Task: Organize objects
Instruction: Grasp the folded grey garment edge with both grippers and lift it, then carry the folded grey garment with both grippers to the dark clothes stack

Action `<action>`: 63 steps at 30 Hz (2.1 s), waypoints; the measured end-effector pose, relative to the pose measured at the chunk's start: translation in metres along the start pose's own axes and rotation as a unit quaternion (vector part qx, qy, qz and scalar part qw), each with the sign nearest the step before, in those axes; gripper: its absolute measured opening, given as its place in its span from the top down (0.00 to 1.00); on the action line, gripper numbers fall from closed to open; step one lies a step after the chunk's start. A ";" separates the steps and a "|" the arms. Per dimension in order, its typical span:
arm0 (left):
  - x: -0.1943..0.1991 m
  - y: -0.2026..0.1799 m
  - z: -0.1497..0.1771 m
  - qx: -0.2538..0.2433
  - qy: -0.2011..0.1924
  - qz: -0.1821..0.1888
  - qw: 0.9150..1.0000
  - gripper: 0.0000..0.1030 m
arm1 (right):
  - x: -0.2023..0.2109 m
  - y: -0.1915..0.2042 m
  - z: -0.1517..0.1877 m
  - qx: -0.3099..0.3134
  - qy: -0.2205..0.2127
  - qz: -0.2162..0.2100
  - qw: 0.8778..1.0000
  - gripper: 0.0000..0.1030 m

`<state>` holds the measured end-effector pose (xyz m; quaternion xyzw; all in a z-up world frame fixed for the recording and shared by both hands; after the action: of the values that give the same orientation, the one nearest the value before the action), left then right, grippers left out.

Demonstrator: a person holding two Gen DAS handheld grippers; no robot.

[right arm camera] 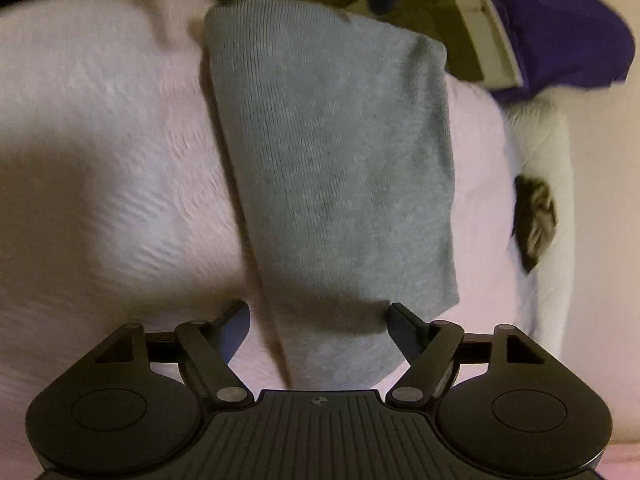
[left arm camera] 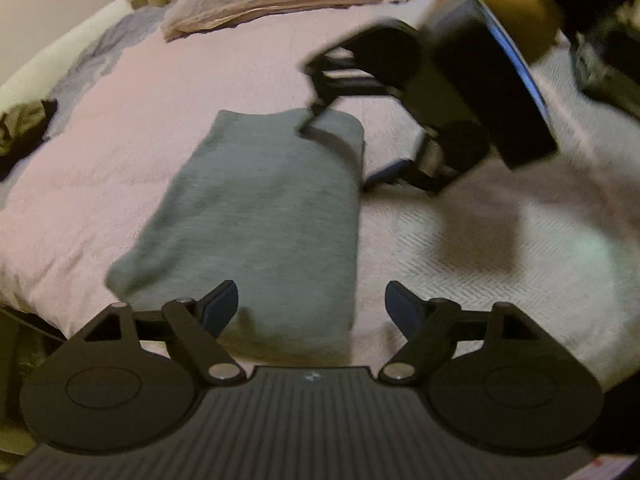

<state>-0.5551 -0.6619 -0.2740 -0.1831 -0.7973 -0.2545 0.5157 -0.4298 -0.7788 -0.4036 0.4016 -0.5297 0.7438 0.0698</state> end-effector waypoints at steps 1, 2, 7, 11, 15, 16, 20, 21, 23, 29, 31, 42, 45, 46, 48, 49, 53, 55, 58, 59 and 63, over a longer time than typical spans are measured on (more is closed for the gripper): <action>-0.006 -0.011 -0.002 -0.012 0.005 -0.023 1.000 0.19 | -0.007 -0.002 0.001 -0.009 -0.001 0.004 1.000 0.30; -0.010 -0.019 -0.001 -0.026 0.010 -0.044 0.999 0.18 | -0.012 -0.005 0.002 -0.022 -0.002 -0.009 1.000 0.30; -0.030 -0.043 -0.004 -0.099 0.042 -0.145 0.984 0.17 | 0.000 -0.048 0.006 -0.105 0.009 -0.112 0.988 0.63; -0.026 -0.038 -0.011 -0.121 0.059 -0.192 0.972 0.17 | 0.024 -0.103 0.008 -0.188 0.020 -0.183 0.965 0.67; -0.027 -0.023 -0.015 -0.134 0.074 -0.225 0.962 0.23 | 0.047 -0.134 0.006 -0.237 0.037 -0.248 0.939 0.67; -0.027 -0.018 -0.015 -0.139 0.076 -0.226 0.961 0.33 | 0.050 -0.136 0.005 -0.242 0.039 -0.252 0.936 0.67; -0.027 -0.002 -0.012 -0.180 0.074 -0.189 0.963 0.55 | 0.057 -0.115 0.007 -0.244 0.043 -0.240 0.939 0.66; -0.027 0.001 -0.011 -0.188 0.073 -0.173 0.964 0.57 | 0.059 -0.111 0.008 -0.247 0.043 -0.232 0.940 0.65; -0.022 0.011 -0.008 -0.201 0.067 -0.145 0.966 0.59 | 0.054 -0.093 -0.002 -0.247 0.048 -0.193 0.948 0.59; -0.006 0.043 -0.017 -0.194 0.055 -0.082 0.976 0.60 | 0.071 -0.059 -0.024 -0.184 0.037 -0.061 0.980 0.26; -0.002 0.049 -0.019 -0.196 0.054 -0.070 0.977 0.61 | 0.062 -0.057 -0.033 -0.168 0.035 -0.032 0.985 0.26; 0.015 0.057 -0.015 -0.241 0.048 -0.034 0.969 0.64 | 0.050 -0.085 -0.047 -0.184 0.101 -0.110 0.972 0.69; 0.046 0.064 -0.008 -0.256 0.036 -0.011 0.966 0.66 | 0.092 -0.101 -0.055 -0.225 0.119 -0.135 0.958 0.70; 0.055 0.064 -0.006 -0.265 0.036 0.001 0.964 0.66 | 0.103 -0.103 -0.058 -0.235 0.125 -0.144 0.953 0.70; 0.071 0.061 0.001 -0.291 0.039 0.033 0.955 0.67 | 0.126 -0.105 -0.067 -0.259 0.142 -0.169 0.941 0.70; 0.076 0.058 0.005 -0.309 0.040 0.043 0.949 0.68 | 0.137 -0.103 -0.071 -0.271 0.151 -0.181 0.933 0.70; 0.098 0.043 0.013 -0.387 0.031 0.079 0.918 0.69 | 0.173 -0.101 -0.083 -0.330 0.197 -0.219 0.897 0.70; 0.112 0.036 0.009 -0.423 0.011 0.091 0.901 0.70 | 0.196 -0.104 -0.081 -0.367 0.223 -0.222 0.875 0.71; 0.137 0.020 -0.007 -0.480 -0.028 0.106 0.870 0.70 | 0.236 -0.111 -0.069 -0.421 0.268 -0.207 0.842 0.71; 0.144 0.013 -0.013 -0.498 -0.042 0.108 0.859 0.70 | 0.252 -0.113 -0.063 -0.443 0.285 -0.200 0.826 0.71; 0.183 -0.027 -0.047 -0.574 -0.098 0.111 0.806 0.70 | 0.303 -0.120 -0.035 -0.501 0.340 -0.174 0.777 0.71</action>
<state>-0.6088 -0.7062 -0.0962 -0.5572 -0.5265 -0.5869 0.2605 -0.5871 -0.7951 -0.1167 0.1164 -0.6906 0.4371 0.5644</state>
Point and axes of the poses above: each gripper's, at about its wrist camera, not at the fingertips, and x roughly against the way its jaws point, y to its left, z to its underside, the point moved 3 cm from there along -x, roughly the way its jaws point, and after that the axes turned 14 degrees about y, right-handed, at the moved point
